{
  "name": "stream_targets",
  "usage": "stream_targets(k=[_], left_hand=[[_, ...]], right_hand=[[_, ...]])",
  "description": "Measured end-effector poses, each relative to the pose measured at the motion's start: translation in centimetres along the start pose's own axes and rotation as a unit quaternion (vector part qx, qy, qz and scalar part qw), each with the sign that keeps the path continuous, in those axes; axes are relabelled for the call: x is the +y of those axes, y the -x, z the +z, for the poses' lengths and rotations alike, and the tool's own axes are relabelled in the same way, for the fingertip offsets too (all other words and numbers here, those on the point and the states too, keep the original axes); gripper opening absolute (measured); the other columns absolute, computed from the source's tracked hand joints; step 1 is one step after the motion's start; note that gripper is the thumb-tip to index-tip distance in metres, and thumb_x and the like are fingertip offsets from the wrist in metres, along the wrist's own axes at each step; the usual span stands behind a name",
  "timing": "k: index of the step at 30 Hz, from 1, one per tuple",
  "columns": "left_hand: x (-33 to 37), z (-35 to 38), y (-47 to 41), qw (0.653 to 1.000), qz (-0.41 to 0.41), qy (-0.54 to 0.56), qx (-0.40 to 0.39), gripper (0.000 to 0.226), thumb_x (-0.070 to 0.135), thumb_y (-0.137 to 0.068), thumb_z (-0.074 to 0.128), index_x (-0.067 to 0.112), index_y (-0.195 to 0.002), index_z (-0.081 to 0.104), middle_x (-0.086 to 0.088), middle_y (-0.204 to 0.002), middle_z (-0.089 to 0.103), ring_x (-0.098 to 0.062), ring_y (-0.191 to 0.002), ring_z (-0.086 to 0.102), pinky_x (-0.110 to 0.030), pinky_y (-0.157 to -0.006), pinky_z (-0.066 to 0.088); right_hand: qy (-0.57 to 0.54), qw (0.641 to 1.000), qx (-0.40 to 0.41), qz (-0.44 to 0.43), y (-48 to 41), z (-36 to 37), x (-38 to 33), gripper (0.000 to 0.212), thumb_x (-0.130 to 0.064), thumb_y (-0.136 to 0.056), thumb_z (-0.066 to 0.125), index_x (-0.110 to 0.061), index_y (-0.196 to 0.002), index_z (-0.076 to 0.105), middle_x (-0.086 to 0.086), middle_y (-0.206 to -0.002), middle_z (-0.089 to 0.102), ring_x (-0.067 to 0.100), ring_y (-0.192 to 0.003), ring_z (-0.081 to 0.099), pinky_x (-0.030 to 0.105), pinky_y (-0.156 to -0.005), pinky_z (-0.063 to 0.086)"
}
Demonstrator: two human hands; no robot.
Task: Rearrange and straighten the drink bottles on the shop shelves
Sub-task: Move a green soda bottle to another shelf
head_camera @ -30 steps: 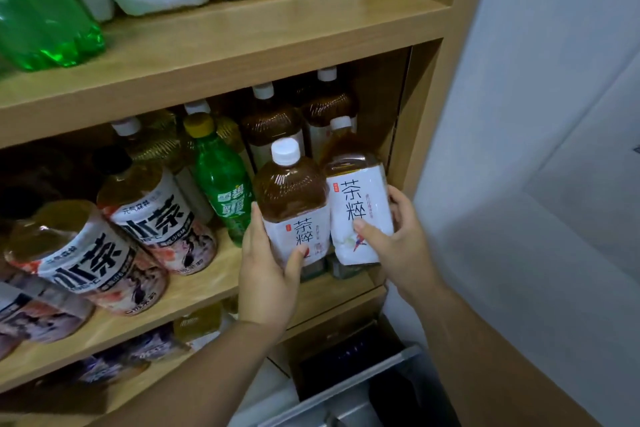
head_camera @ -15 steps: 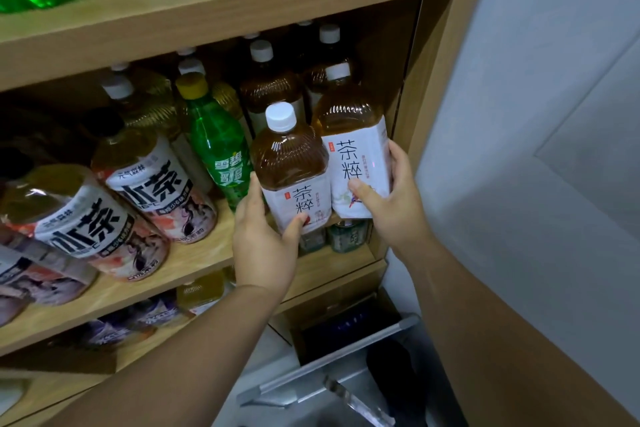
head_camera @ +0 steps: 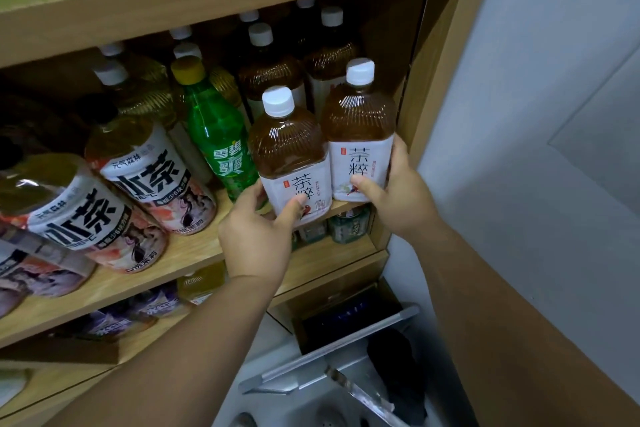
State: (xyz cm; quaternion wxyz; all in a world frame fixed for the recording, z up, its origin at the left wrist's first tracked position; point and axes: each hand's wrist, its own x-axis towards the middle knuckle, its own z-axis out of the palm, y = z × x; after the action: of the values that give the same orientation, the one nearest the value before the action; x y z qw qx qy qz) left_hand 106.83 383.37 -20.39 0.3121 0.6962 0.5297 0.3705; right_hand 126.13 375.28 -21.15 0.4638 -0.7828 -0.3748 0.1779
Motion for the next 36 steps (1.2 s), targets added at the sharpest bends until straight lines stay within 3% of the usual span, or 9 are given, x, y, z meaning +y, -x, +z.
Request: stream_targets(k=[5, 7, 10, 15, 20, 24, 27, 32, 36], left_hand=[[0.6, 0.9, 0.1, 1.000, -0.017, -0.003, 0.003, 0.048, 0.043, -0.082, 0.083, 0.019, -0.122, 0.074, 0.022, -0.085, 0.063, 0.031, -0.075, 0.050, 0.007, -0.065, 0.033], [0.9, 1.5, 0.0, 0.999, -0.034, 0.001, 0.008, 0.047, 0.044, -0.084, 0.081, 0.021, -0.124, 0.074, 0.019, -0.095, 0.070, 0.022, -0.081, 0.057, 0.003, -0.071, 0.039], [1.6, 2.4, -0.2, 0.998, -0.054, 0.009, 0.016, 0.040, 0.047, -0.087, 0.076, 0.026, -0.121, 0.074, 0.012, -0.110, 0.076, -0.003, -0.095, 0.064, -0.029, -0.087, 0.055], [2.0, 3.9, -1.4, 0.999, -0.036, -0.019, 0.029, 0.029, 0.045, -0.092, 0.071, 0.026, -0.114, 0.073, 0.009, -0.105, 0.077, -0.007, -0.084, 0.060, -0.024, -0.076, 0.045], [2.0, 5.1, -3.1, 0.998, -0.048, -0.004, 0.029, 0.032, 0.041, -0.095, 0.068, 0.021, -0.120, 0.069, 0.003, -0.112, 0.075, -0.020, -0.101, 0.068, -0.030, -0.087, 0.052], [2.0, 5.7, -3.5, 0.998, -0.057, 0.018, 0.029, 0.032, 0.038, -0.097, 0.066, 0.017, -0.122, 0.066, 0.000, -0.114, 0.073, -0.023, -0.104, 0.067, -0.028, -0.086, 0.048], [1.6, 5.7, -2.8, 0.997, -0.051, 0.051, 0.017, 0.038, 0.036, -0.101, 0.060, 0.018, -0.134, 0.060, 0.000, -0.121, 0.071, -0.021, -0.111, 0.064, -0.032, -0.094, 0.050], [0.4, 5.6, -1.3, 0.997, -0.036, 0.069, -0.025, 0.057, 0.034, -0.107, 0.048, 0.023, -0.160, 0.031, 0.003, -0.142, 0.060, -0.017, -0.127, 0.056, -0.040, -0.110, 0.045], [0.8, 6.7, -1.7, 0.995, -0.064, 0.078, 0.010, 0.053, 0.033, -0.105, 0.053, 0.024, -0.155, 0.040, 0.011, -0.131, 0.064, -0.008, -0.110, 0.059, -0.029, -0.099, 0.046]], right_hand=[[0.045, 0.999, 0.013, 0.011, -1.5, 0.3, -1.4, 0.084, -0.037, -0.094, 0.072, -0.025, -0.162, 0.024, 0.004, -0.135, 0.066, 0.023, -0.118, 0.065, 0.042, -0.100, 0.056], [0.041, 0.999, 0.028, 0.011, -1.5, 0.6, -1.2, 0.080, -0.038, -0.095, 0.071, -0.023, -0.161, 0.028, 0.005, -0.136, 0.065, 0.022, -0.119, 0.065, 0.041, -0.100, 0.056], [0.060, 0.996, 0.065, 0.001, -1.6, 1.0, -0.7, 0.076, -0.039, -0.096, 0.069, -0.021, -0.160, 0.033, 0.006, -0.135, 0.067, 0.023, -0.120, 0.065, 0.041, -0.100, 0.055], [0.135, 0.982, 0.131, -0.008, -1.6, 1.5, -0.4, 0.068, -0.046, -0.096, 0.066, -0.019, -0.154, 0.044, 0.003, -0.130, 0.071, 0.021, -0.115, 0.068, 0.035, -0.095, 0.057], [0.070, 0.992, 0.103, -0.003, -3.5, 1.6, -0.7, 0.050, -0.023, -0.104, 0.058, -0.020, -0.152, 0.045, 0.003, -0.134, 0.068, 0.022, -0.118, 0.065, 0.034, -0.098, 0.055], [0.052, 0.992, 0.116, -0.006, -3.3, 2.3, -0.8, 0.051, -0.016, -0.107, 0.049, -0.017, -0.156, 0.037, 0.005, -0.138, 0.064, 0.022, -0.122, 0.062, 0.017, -0.090, 0.047], [0.033, 0.983, 0.168, -0.069, -0.6, 2.7, -0.6, 0.054, -0.012, -0.105, 0.051, -0.014, -0.158, 0.038, 0.007, -0.149, 0.052, 0.014, -0.132, 0.050, -0.007, -0.093, 0.028], [0.034, 0.992, 0.051, -0.107, 0.6, 2.9, 0.7, 0.065, -0.002, -0.103, 0.051, -0.013, -0.161, 0.027, -0.002, -0.170, 0.018, -0.002, -0.147, 0.018, -0.003, -0.107, 0.015], [0.023, 0.995, 0.000, -0.094, -0.6, 2.9, 1.1, 0.071, -0.003, -0.103, 0.053, -0.015, -0.163, 0.018, -0.012, -0.170, -0.002, -0.006, -0.148, 0.003, 0.000, -0.110, 0.010]])
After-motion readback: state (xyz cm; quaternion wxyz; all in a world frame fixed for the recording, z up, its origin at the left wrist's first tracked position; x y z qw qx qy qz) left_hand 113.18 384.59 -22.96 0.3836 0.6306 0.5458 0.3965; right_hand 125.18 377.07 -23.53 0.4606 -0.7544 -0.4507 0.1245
